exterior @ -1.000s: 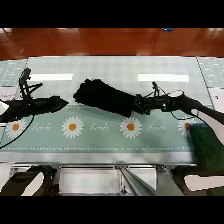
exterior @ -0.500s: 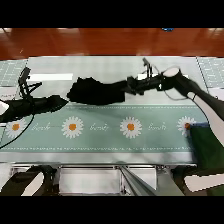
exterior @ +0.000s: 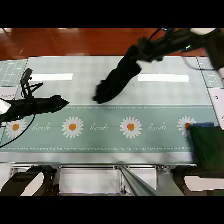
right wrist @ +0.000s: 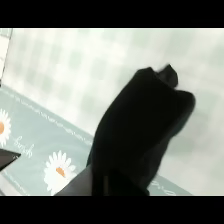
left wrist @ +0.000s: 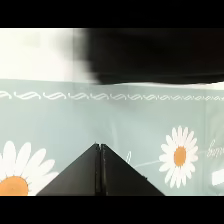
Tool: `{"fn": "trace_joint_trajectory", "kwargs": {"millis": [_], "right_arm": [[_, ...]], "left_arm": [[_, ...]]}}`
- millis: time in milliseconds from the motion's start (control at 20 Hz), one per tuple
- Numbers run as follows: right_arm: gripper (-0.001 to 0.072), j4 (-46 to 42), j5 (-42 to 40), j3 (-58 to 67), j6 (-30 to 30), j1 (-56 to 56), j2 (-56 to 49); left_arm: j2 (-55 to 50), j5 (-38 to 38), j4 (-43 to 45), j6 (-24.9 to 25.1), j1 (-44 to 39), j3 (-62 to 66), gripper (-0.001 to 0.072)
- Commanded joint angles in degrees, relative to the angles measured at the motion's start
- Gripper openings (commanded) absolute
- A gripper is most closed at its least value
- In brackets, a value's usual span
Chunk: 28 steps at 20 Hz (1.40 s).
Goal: Fold the shirts.
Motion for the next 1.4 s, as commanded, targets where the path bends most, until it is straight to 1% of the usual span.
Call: {"fn": "trace_joint_trajectory", "kwargs": {"millis": [0, 150, 250, 500, 700, 800, 900, 1050, 1200, 1300, 1350], "right_arm": [[0.0025, -4.02, 5.57, 5.11, 4.52, -5.53, 4.81], [0.0025, -3.98, 9.51, 5.11, 5.86, -14.23, 10.27], [0.0025, -3.96, 12.92, 5.11, 6.71, -21.14, 13.60], [0.0025, -4.61, 22.75, 5.11, 8.87, -39.26, 19.89], [0.0025, -11.91, 32.26, 5.05, 9.68, -51.34, 23.34], [0.0025, -13.35, 33.11, 3.30, 10.73, -56.87, 25.97], [0.0025, -15.06, 33.16, -1.90, 11.93, -61.44, 30.03], [0.0025, -22.25, 33.18, -14.47, 12.26, -67.80, 37.81], [0.0025, -30.67, 33.16, -26.88, 10.32, -74.69, 44.81], [0.0025, -38.29, 33.16, -32.92, 7.21, -79.89, 48.35], [0.0026, -40.96, 33.11, -35.17, 7.61, -82.05, 49.55]], "left_arm": [[-0.11, -1.25, 0.02, 0.04, -0.04, 0.00, 0.0019], [-0.04, -1.14, 0.02, 0.66, -0.02, 0.11, 0.0019], [0.11, -0.39, 0.04, 4.46, 0.50, 1.01, 0.0019], [0.11, 3.67, -1.25, 4.13, 2.58, 5.07, 0.0019], [0.04, 5.73, -4.00, 4.20, 2.51, 5.81, 0.0019], [-0.07, 6.25, -4.04, 4.37, 2.54, 5.81, 0.0019], [-0.07, 7.78, -4.07, 4.37, 2.51, 5.81, 0.0019], [-0.07, 9.31, -4.07, 4.85, 2.51, 5.81, 0.0019], [-0.07, 9.33, -4.07, 6.95, 2.51, 5.81, 0.0019], [-0.07, 9.35, -4.07, 6.95, 2.32, 5.81, 0.0019], [-0.09, 9.49, -4.07, 6.95, 2.03, 5.81, 0.0019]]}}
